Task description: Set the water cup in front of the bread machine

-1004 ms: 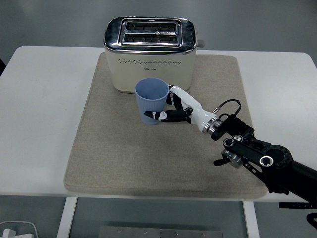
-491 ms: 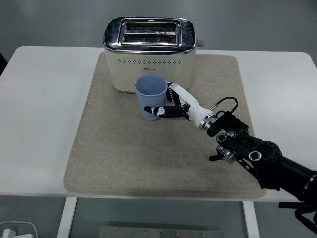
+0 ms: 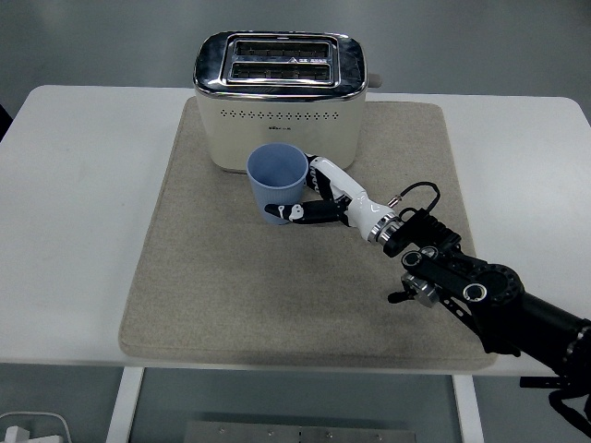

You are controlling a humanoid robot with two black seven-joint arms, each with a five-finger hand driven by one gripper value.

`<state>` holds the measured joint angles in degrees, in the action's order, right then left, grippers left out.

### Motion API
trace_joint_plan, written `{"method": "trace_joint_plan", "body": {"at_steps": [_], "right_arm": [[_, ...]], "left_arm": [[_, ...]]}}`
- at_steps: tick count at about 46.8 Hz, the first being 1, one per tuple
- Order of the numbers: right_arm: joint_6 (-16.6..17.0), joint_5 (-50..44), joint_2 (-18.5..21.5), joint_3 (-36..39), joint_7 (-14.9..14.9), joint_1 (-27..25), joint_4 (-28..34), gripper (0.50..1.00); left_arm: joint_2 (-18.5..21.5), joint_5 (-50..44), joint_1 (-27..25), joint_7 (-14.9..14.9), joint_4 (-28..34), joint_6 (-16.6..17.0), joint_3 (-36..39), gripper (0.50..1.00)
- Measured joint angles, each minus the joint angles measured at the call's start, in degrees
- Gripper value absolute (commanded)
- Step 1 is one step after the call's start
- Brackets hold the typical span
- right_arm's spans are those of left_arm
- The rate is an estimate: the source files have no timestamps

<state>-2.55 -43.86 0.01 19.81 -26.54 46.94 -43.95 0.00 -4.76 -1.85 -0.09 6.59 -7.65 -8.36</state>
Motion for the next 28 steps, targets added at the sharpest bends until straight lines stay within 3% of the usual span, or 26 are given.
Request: {"method": "trace_joint_plan", "body": {"at_steps": [22, 28], "right_arm": [[0.1, 0.0, -0.1, 0.0, 0.0, 0.1, -0.1, 0.913], [1.3, 0.1, -3.1, 0.5, 0.0, 0.1, -2.4, 0.913]], "left_arm": [[0.0, 0.0, 0.0, 0.0, 0.0, 0.0, 0.0, 1.0], [0.0, 0.0, 0.0, 0.0, 0.0, 0.0, 0.0, 1.0]]}}
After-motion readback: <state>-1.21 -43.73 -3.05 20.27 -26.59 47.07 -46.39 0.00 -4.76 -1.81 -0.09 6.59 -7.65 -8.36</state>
